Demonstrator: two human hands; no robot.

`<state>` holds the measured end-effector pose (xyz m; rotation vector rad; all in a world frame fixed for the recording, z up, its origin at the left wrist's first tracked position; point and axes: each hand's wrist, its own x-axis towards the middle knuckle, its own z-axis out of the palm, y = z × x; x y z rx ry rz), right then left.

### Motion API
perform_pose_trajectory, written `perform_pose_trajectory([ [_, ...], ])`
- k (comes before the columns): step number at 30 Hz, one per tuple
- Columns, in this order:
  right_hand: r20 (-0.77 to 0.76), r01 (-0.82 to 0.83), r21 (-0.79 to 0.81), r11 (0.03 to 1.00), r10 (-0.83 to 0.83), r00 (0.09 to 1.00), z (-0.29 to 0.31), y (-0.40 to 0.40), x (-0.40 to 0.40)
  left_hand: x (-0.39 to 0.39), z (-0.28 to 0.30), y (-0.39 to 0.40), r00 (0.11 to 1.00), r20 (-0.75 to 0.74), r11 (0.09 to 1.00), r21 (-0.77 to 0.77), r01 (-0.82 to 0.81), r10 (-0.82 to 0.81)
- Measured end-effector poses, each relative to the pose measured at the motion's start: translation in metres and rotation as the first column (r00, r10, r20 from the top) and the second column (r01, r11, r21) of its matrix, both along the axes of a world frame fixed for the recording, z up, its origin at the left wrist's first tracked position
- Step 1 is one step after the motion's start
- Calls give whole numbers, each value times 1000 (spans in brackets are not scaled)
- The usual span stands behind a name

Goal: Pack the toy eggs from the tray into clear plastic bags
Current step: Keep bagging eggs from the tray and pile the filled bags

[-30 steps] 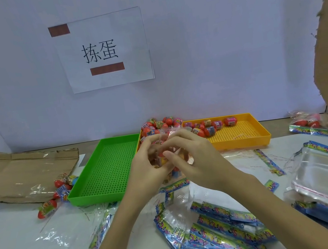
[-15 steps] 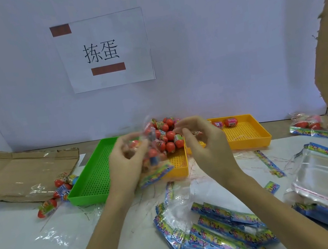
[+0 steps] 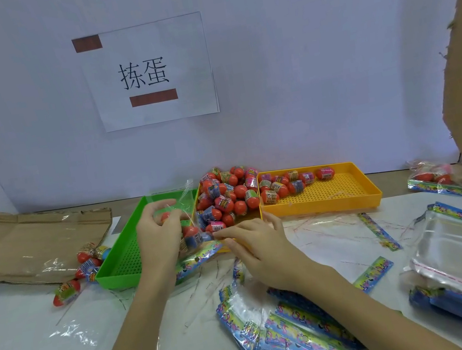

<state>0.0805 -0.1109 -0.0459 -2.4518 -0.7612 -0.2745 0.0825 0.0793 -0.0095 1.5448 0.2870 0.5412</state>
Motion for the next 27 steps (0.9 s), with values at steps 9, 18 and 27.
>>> perform_pose_trajectory([
  [9, 48, 86, 489, 868, -126, 991, 19, -15, 3, -8, 6, -14, 959, 15, 958, 47, 283, -284],
  [18, 389, -90, 636, 766, -218, 895, 52, -18, -6, -17, 0, -38, 875, 40, 855, 239, 460, -482],
  [27, 426, 20, 238, 971, -123, 896, 51, -31, 1, -15, -5, -41, 857, 51, 813, 351, 465, -512],
])
